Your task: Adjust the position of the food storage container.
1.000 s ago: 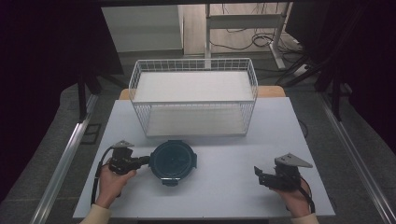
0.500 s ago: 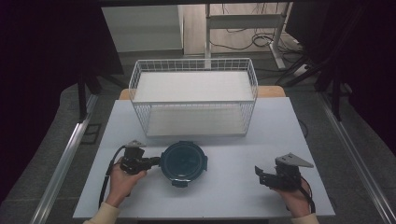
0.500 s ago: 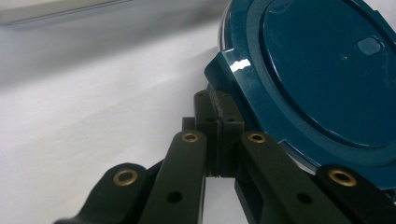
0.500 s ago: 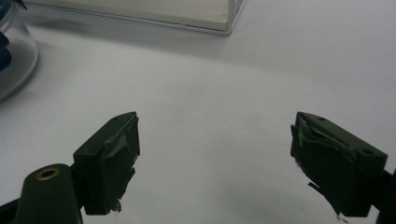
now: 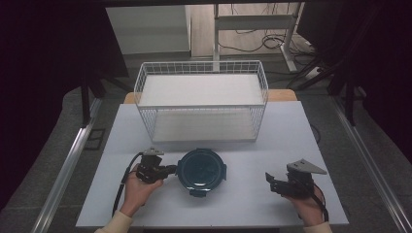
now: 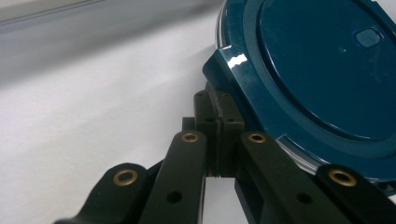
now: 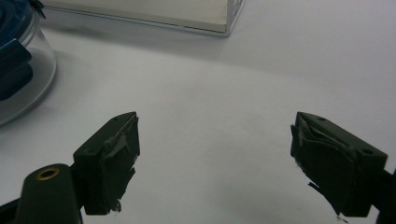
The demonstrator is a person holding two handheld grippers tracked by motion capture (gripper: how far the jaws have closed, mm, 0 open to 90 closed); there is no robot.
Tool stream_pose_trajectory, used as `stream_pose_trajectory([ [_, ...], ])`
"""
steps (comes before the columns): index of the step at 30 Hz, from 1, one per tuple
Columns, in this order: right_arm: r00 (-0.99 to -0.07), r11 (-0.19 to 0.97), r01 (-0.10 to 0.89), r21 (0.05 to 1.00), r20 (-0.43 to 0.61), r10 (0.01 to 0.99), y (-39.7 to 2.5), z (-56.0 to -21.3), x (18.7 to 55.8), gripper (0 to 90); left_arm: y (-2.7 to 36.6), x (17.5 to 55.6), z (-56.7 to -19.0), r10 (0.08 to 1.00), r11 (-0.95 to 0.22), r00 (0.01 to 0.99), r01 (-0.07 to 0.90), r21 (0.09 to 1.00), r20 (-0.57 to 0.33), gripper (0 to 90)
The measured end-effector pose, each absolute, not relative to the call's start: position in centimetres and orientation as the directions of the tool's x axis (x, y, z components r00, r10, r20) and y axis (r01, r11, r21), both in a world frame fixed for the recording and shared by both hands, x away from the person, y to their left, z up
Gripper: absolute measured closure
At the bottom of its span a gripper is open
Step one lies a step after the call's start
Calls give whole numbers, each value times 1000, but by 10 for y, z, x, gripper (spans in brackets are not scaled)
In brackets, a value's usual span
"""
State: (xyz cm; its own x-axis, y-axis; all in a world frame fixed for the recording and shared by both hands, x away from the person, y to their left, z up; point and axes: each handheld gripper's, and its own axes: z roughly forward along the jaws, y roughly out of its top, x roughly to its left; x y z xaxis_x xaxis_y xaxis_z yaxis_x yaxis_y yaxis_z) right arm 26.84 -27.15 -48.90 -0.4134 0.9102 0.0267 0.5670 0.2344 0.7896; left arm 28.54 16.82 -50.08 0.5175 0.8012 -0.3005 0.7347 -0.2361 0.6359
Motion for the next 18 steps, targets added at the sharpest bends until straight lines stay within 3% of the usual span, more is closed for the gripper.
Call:
stream_pose_trajectory([
  [18, -420, 255, 565, 785, 7, 907, -270, -491, 269, 156, 150, 281, -501, 770, -254, 551, 726, 639, -321, 900],
])
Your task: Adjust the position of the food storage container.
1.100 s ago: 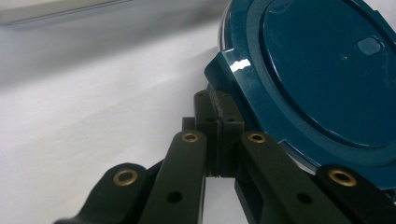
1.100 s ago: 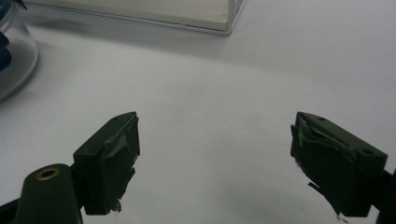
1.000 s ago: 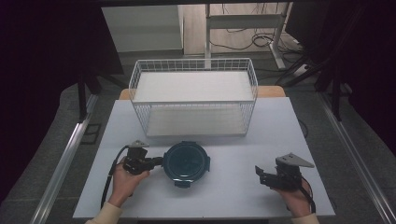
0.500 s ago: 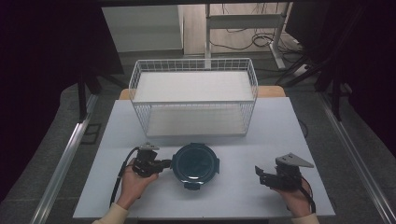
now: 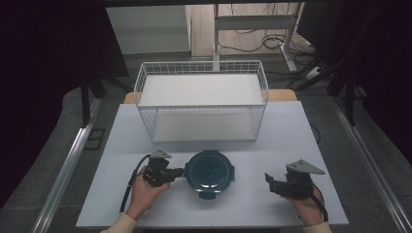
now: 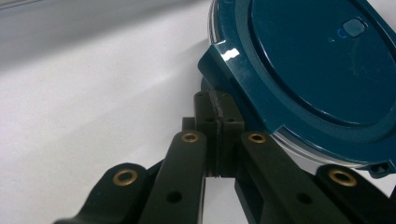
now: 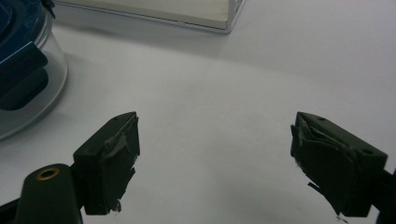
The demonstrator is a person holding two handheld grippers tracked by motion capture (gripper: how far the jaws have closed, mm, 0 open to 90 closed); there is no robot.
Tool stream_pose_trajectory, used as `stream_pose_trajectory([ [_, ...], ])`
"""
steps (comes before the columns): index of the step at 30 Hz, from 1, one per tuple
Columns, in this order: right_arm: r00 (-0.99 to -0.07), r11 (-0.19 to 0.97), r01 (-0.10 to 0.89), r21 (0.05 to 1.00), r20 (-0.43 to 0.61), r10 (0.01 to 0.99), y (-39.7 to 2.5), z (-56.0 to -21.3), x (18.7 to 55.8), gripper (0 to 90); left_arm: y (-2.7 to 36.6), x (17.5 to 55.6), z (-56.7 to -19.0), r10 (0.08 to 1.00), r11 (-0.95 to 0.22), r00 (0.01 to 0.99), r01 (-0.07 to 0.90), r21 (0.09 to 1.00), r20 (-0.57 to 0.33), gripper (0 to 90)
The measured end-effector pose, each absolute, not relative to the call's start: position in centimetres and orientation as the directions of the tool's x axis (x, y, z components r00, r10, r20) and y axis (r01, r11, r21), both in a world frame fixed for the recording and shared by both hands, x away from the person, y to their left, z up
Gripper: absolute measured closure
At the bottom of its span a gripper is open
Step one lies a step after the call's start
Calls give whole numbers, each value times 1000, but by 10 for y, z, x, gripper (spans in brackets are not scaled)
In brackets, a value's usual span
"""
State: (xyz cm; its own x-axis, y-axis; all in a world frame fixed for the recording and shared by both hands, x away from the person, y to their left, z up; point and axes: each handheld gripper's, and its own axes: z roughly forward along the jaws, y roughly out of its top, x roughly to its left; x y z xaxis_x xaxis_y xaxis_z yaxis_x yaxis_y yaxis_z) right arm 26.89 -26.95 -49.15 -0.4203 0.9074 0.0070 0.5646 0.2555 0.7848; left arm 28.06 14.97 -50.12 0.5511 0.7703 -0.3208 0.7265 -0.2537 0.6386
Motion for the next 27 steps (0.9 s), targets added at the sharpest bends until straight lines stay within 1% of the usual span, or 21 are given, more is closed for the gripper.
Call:
stream_pose_trajectory([
  [5, -418, 257, 567, 783, 5, 908, -270, -492, 269, 156, 150, 281, -502, 762, -260, 563, 718, 645, -319, 900],
  [7, -418, 256, 567, 783, 5, 908, -270, -492, 269, 155, 152, 280, -501, 750, -242, 572, 704, 668, -331, 900],
  [9, -424, 258, 563, 785, 6, 905, -270, -493, 269, 155, 153, 280, -499, 750, -241, 577, 694, 678, -323, 900],
  [10, -424, 258, 563, 785, 6, 905, -270, -493, 269, 155, 156, 279, -497, 767, -243, 572, 679, 692, -292, 900],
  [11, -432, 263, 554, 790, 3, 902, -270, -492, 268, 155, 163, 277, -495, 776, -226, 562, 673, 704, -287, 900],
  [14, -434, 261, 551, 793, 5, 901, -269, -492, 269, 154, 172, 274, -491, 771, -196, 561, 660, 725, -303, 900],
  [15, -441, 264, 547, 794, 6, 897, -267, -492, 270, 154, 180, 268, -487, 770, -174, 563, 638, 750, -301, 869],
  [17, -447, 271, 545, 794, 1, 895, -265, -492, 270, 154, 188, 263, -484, 780, -162, 556, 623, 766, -287, 776],
  [19, -458, 280, 542, 792, -2, 889, -263, -493, 271, 154, 198, 260, -482, 791, -146, 539, 626, 766, -289, 656],
  [23, -472, 285, 530, 799, -1, 882, -261, -493, 271, 154, 213, 256, -480, 806, -114, 508, 637, 762, -303, 468],
  [27, -475, 296, 522, 800, -16, 880, -263, -493, 269, 154, 219, 258, -480, 816, -90, 484, 645, 758, -315, 355],
])
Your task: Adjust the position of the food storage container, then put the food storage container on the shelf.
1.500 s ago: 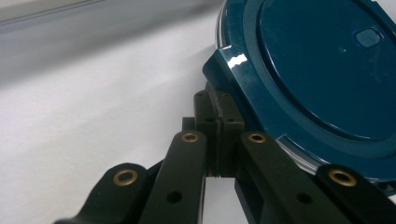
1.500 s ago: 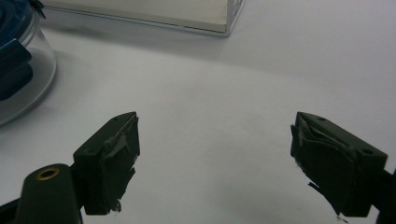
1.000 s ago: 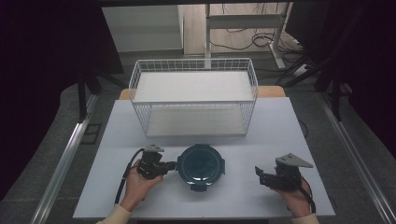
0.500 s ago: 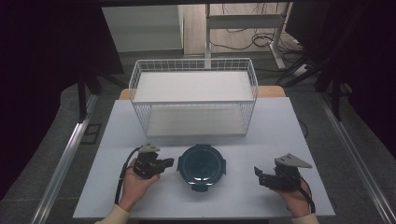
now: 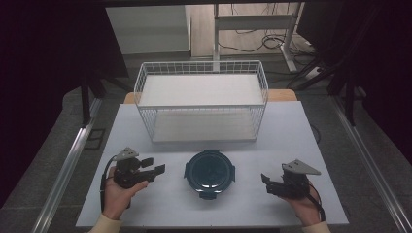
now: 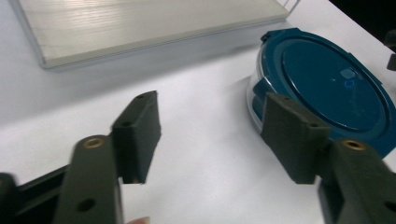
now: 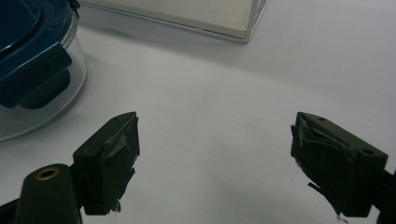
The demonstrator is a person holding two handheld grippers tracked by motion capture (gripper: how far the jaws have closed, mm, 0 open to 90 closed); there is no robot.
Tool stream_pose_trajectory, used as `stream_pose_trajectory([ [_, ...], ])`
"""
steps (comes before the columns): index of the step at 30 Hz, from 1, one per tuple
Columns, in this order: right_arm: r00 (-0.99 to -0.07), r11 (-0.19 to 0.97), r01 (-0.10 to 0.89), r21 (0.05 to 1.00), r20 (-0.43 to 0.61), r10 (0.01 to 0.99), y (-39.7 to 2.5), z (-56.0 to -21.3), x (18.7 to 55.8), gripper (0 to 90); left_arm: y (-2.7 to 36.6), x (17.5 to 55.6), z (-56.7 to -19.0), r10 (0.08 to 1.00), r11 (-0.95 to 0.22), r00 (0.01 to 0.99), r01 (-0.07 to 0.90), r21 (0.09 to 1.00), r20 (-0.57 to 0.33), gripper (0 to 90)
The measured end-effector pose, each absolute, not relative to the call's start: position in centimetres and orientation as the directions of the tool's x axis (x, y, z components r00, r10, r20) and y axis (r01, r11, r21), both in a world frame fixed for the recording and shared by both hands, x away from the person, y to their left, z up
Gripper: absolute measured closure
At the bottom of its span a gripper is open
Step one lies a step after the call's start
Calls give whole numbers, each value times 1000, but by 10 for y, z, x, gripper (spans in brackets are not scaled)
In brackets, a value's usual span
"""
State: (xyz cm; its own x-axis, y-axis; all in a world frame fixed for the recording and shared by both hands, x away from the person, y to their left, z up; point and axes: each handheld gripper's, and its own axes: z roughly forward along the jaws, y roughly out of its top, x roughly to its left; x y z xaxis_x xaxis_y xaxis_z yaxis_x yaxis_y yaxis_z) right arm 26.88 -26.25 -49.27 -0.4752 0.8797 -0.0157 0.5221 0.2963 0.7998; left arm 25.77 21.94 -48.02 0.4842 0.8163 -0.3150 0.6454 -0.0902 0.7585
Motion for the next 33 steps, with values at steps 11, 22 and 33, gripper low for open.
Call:
stream_pose_trajectory([
  [11, -483, 270, 511, 816, 13, 876, -263, -488, 267, 142, 216, 260, -482, 787, -76, 490, 679, 730, -374, 229],
  [22, -562, 213, 535, 818, 155, 812, -247, -477, 266, 125, 213, 263, -483, 780, -55, 473, 703, 709, -409, 189],
  [33, -556, 137, 603, 786, 291, 778, -221, -460, 277, 131, 208, 265, -471, 736, 13, 458, 726, 688, -498, 156],
])
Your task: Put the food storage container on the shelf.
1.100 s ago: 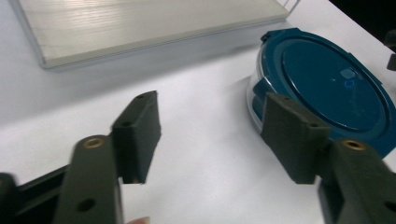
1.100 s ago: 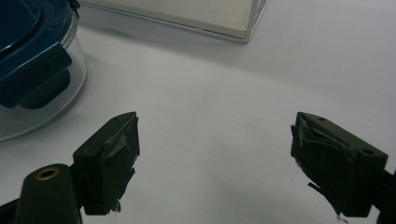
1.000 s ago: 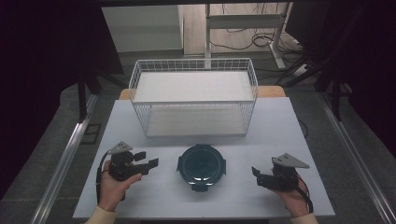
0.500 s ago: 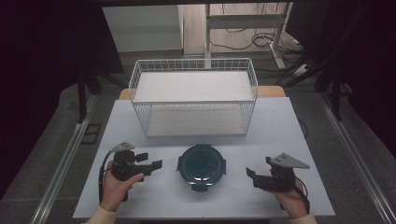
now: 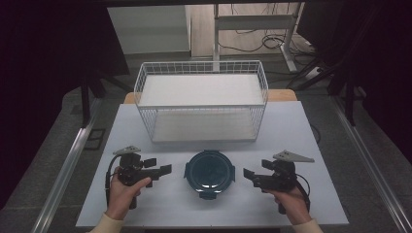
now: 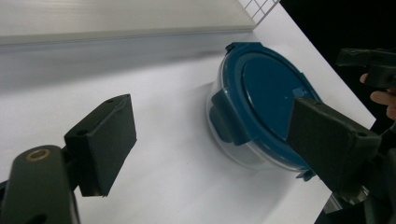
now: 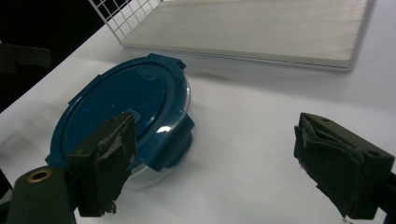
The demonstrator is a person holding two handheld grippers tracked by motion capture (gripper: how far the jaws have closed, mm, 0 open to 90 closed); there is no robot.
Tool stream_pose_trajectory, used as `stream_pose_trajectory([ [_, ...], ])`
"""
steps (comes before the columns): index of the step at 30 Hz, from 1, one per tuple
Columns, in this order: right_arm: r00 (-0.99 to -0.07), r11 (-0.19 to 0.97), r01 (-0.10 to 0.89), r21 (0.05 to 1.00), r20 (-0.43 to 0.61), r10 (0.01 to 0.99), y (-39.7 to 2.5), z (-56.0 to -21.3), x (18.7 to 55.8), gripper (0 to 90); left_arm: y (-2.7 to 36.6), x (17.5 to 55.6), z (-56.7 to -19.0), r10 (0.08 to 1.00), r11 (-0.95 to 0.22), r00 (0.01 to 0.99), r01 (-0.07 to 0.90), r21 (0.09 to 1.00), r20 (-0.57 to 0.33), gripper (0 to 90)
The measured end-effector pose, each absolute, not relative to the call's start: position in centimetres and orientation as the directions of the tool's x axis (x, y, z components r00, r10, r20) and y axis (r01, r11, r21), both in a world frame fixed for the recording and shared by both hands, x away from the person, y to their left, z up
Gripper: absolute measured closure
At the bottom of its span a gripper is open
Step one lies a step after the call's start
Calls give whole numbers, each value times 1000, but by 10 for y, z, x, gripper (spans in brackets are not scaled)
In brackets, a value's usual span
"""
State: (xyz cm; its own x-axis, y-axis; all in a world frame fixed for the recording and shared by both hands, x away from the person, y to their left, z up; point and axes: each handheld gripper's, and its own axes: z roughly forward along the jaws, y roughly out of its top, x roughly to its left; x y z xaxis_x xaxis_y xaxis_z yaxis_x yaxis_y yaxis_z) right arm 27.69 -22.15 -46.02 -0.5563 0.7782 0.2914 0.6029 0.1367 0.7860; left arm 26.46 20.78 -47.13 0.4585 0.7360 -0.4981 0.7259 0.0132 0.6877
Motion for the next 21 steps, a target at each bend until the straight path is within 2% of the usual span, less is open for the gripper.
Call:
stream_pose_trajectory([
  [5, -531, 118, 662, 740, 352, 770, -202, -460, 292, 130, 192, 282, -472, 708, 30, 449, 752, 658, -545, 156],
  [10, -528, 109, 676, 729, 376, 762, -191, -461, 298, 121, 186, 289, -476, 700, 21, 454, 758, 651, -551, 155],
  [12, -526, 84, 687, 722, 415, 743, -187, -468, 300, 109, 184, 289, -480, 699, 11, 455, 764, 645, -552, 157],
  [15, -519, 87, 704, 705, 426, 741, -186, -473, 301, 102, 183, 290, -483, 703, -11, 460, 769, 640, -542, 156],
  [17, -516, 87, 712, 697, 435, 738, -185, -475, 300, 102, 181, 290, -487, 662, 8, 460, 784, 620, -591, 158],
  [21, -523, 109, 722, 683, 436, 733, -179, -481, 297, 101, 179, 293, -496, 662, 5, 441, 806, 591, -606, 154],
])
